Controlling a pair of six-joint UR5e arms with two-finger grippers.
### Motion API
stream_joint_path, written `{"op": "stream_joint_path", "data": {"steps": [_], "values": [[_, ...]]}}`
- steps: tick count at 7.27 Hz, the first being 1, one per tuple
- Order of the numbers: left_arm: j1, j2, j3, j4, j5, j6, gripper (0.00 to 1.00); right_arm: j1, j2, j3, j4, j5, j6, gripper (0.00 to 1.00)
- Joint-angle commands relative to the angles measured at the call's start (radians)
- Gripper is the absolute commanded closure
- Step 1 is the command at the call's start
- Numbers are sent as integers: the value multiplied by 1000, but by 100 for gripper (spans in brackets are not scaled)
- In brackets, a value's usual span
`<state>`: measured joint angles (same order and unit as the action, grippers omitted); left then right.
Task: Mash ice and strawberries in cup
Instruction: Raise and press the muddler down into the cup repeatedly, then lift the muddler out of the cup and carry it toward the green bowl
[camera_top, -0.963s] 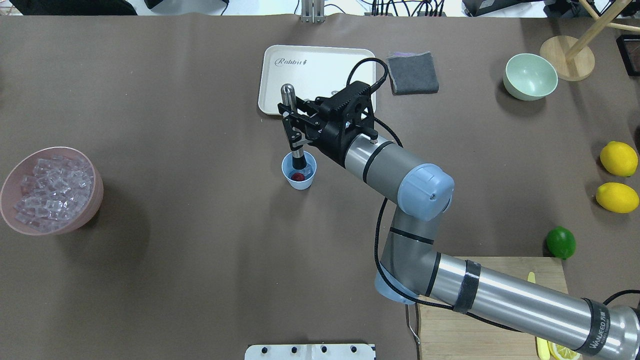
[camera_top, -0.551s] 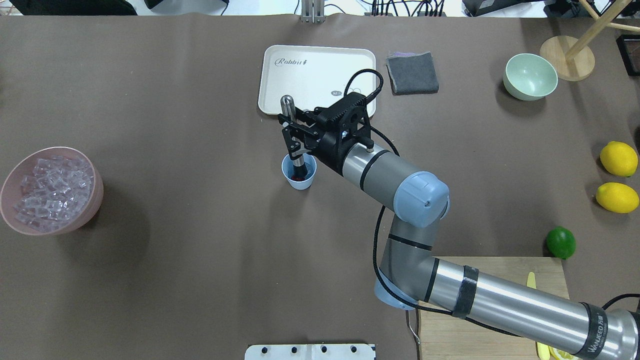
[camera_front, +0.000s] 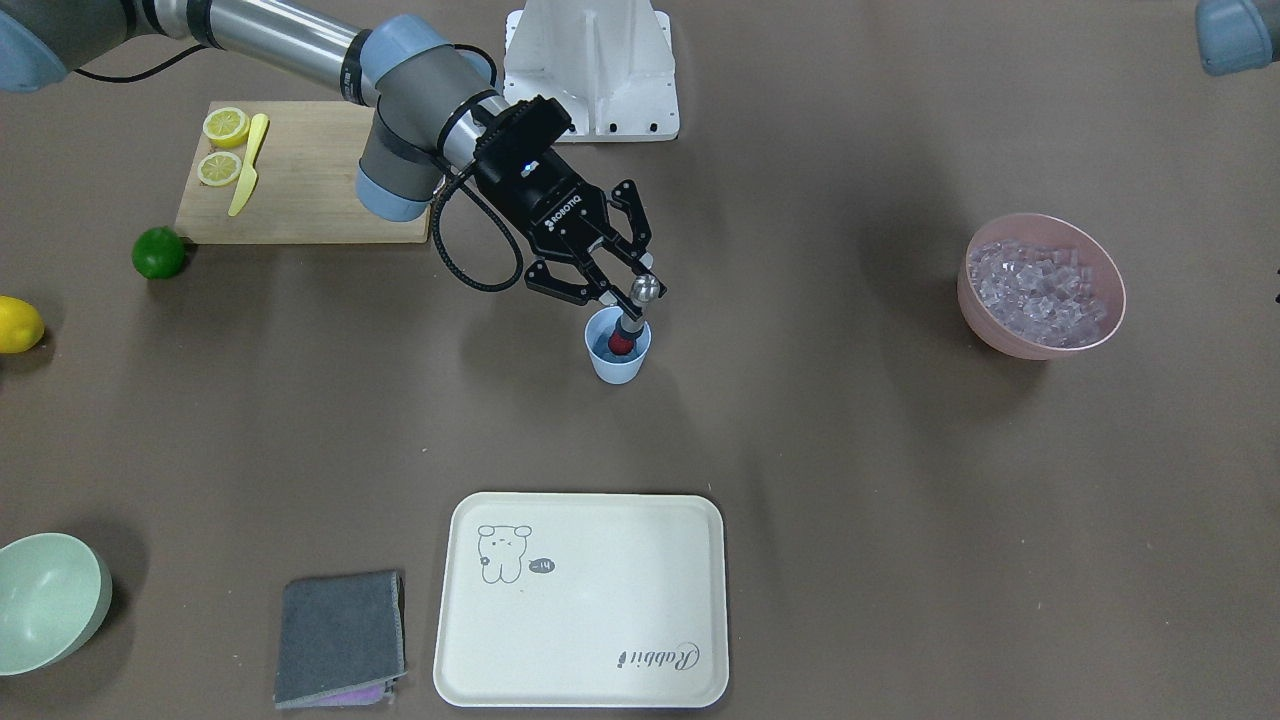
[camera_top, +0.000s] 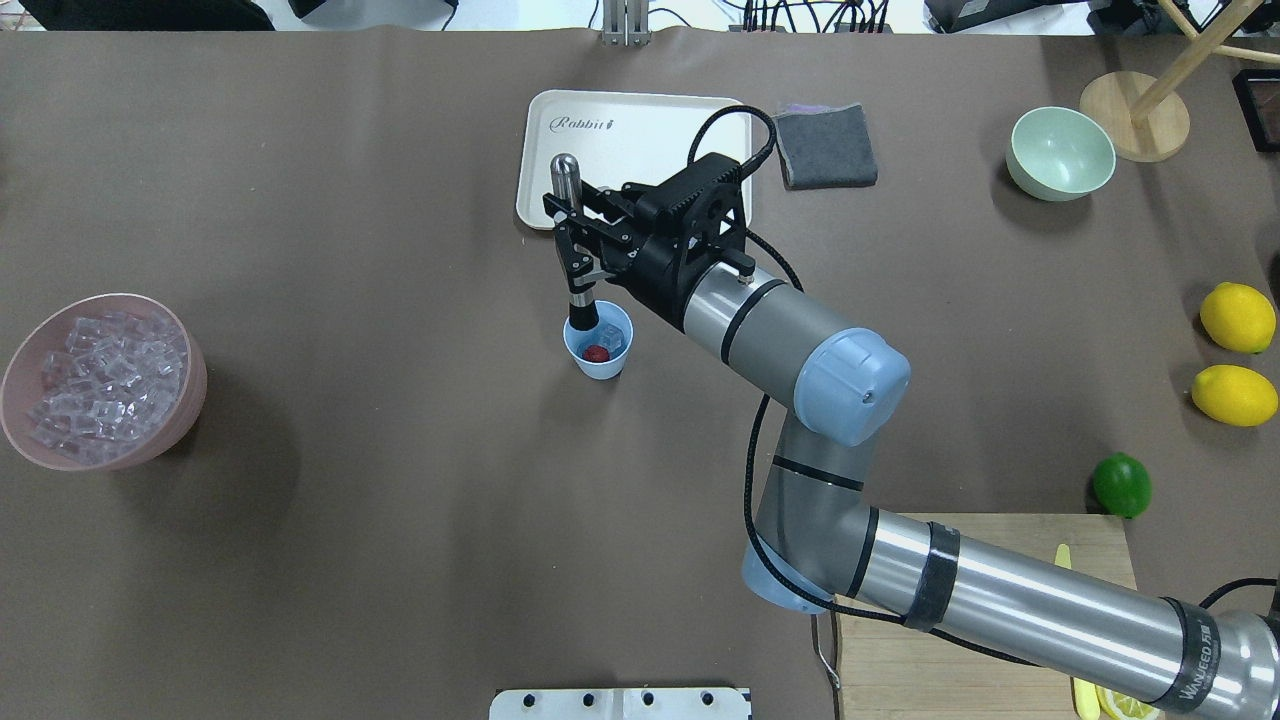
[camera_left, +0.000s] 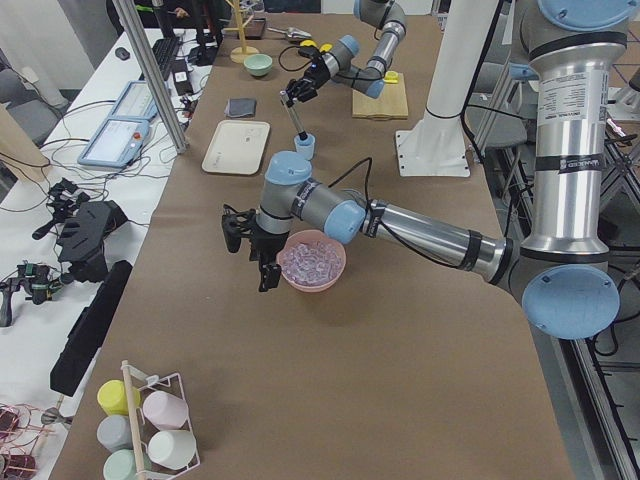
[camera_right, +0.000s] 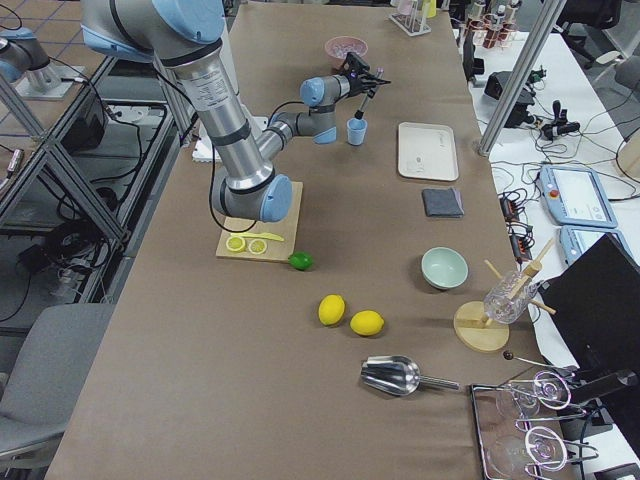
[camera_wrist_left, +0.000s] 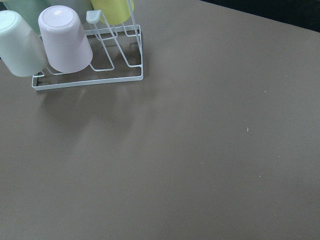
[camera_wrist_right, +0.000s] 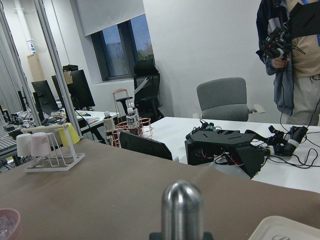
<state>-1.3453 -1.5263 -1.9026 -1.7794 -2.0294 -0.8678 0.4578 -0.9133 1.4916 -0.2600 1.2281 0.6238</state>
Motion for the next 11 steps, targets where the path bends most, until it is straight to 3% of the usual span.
{"op": "stream_joint_path", "data": {"steps": [1, 3, 5, 8, 10, 11], "values": [[0, -2, -6, -2, 0, 1, 2, 79, 2, 44, -28, 7, 4, 100], [2, -8, -27, -24, -14, 7, 2, 198, -7, 117, -227, 72, 40, 100], [29, -15, -15, -180, -37, 15, 2, 370, -121, 211, -402, 204, 89, 100], [138, -34, -10, -276, -28, 18, 2, 643, -246, 210, -740, 526, 90, 100], [193, -44, 12, -342, -6, 19, 2, 734, -246, 210, -989, 757, 86, 100], [212, -46, 23, -375, 24, 21, 2, 743, -243, 210, -1098, 827, 76, 100]]}}
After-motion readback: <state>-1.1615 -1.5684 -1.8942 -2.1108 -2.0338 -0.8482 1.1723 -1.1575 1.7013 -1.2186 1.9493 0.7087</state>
